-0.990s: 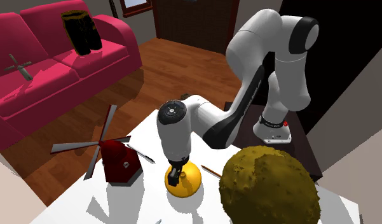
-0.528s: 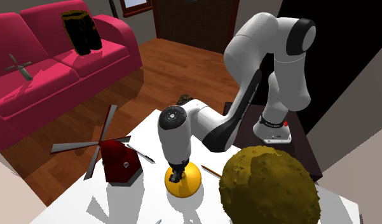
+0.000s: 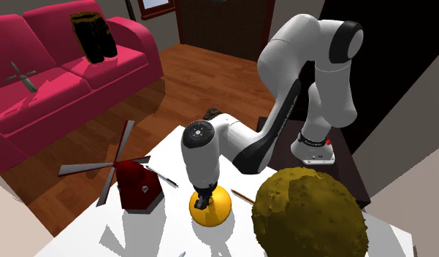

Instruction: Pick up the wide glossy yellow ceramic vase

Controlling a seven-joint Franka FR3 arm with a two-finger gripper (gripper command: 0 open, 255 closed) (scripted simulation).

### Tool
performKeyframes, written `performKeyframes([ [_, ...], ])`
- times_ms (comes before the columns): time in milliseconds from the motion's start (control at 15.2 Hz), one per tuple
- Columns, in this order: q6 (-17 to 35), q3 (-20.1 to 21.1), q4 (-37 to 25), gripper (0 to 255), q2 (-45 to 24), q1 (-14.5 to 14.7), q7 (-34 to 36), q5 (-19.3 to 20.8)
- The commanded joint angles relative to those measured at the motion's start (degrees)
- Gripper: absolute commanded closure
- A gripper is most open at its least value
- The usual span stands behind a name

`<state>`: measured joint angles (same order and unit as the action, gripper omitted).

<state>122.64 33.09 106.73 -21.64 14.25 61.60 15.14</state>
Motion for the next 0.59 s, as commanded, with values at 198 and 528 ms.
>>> performKeyframes([
  [198,-2.7,0.6,-1.3,255,1.7,-0.5,-0.9,-1.3],
  [528,-5.9,1.1,-3.1,255,3.4,-0.9,-1.8,-2.6],
])
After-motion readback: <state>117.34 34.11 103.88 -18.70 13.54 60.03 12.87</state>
